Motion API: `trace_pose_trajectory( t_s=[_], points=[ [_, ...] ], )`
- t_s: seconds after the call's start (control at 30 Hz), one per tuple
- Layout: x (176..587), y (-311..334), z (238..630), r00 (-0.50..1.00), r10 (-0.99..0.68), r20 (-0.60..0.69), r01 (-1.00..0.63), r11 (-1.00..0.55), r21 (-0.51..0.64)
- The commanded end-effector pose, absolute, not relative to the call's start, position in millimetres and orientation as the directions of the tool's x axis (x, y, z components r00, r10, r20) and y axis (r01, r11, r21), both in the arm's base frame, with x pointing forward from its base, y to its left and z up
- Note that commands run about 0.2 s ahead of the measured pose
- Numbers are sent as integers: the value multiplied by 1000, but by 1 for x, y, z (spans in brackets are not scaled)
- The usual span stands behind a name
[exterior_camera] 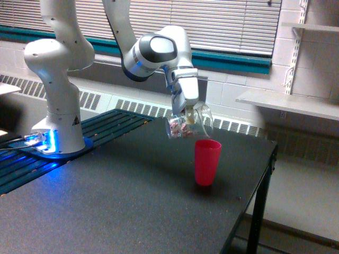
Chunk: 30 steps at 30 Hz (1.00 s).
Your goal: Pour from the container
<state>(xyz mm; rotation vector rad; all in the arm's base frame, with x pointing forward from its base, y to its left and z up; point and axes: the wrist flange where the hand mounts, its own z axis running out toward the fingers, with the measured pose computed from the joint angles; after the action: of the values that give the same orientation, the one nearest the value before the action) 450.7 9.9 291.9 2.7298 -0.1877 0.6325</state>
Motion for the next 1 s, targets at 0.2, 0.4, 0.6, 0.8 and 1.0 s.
trace_pose_trajectory(
  t_s=[0.2, 0.4, 0.6, 0.8, 1.0],
  points=[
    [443, 5, 279, 908, -38, 417, -197, -917, 346],
    [442, 10, 275, 916, -9, 401, -171, -913, 371],
    [445, 17, 274, 922, 26, 386, -140, -907, 398],
    [449, 25, 277, 924, 70, 376, -108, -895, 433],
    [453, 29, 281, 924, 96, 371, -96, -879, 466]
  ],
)
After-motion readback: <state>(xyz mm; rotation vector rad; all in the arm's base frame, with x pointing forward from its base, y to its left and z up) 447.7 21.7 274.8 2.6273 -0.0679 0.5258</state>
